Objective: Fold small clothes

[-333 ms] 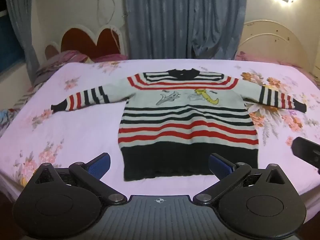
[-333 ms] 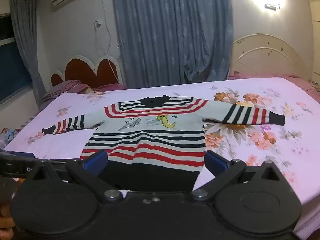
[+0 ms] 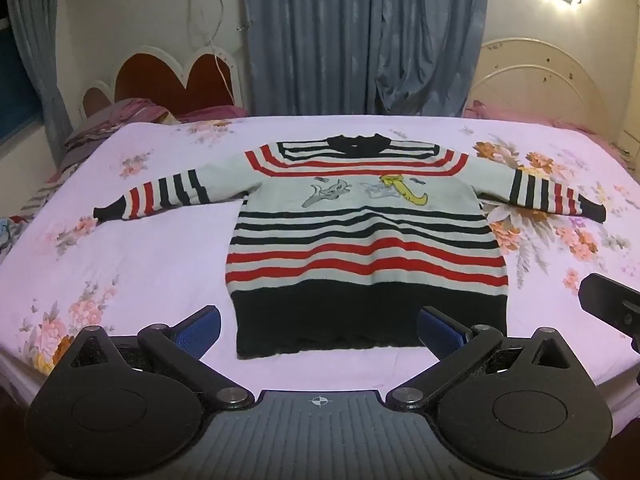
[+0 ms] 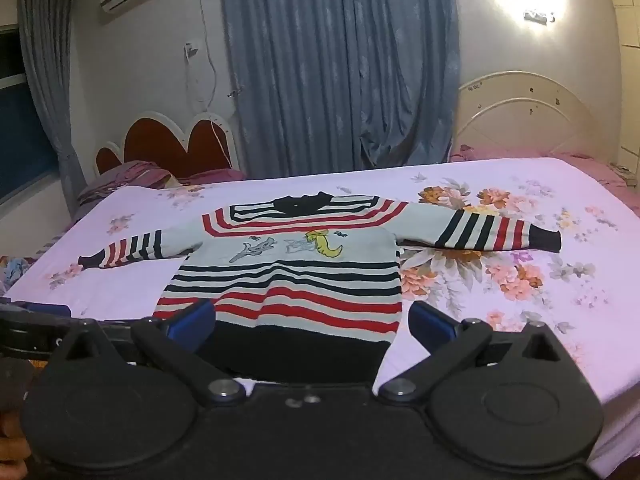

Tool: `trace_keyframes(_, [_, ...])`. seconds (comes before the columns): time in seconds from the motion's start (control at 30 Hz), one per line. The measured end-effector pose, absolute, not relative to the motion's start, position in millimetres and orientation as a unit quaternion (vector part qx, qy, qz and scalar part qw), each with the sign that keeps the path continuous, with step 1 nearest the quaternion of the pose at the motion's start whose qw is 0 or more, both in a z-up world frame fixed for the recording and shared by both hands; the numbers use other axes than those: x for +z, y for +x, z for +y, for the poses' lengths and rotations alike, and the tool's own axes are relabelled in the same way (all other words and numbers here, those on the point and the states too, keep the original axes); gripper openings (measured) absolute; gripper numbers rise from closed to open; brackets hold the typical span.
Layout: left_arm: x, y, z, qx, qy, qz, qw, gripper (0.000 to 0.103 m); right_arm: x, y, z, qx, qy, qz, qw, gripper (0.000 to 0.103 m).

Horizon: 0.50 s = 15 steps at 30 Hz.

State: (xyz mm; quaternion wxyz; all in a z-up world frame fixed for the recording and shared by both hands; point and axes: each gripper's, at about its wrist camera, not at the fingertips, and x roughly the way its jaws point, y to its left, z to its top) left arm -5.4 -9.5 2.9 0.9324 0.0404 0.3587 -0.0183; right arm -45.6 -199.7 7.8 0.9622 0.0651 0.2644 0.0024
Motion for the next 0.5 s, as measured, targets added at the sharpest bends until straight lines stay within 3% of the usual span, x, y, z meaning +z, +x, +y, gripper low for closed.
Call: trace_keyframes(0.5, [0.0,-1.4,-8.3,-0.012,0.038,0.359,0.933,0.103,6.7,-43.6,-194.2,-0.003,0.059,0.270,0.961,0.102])
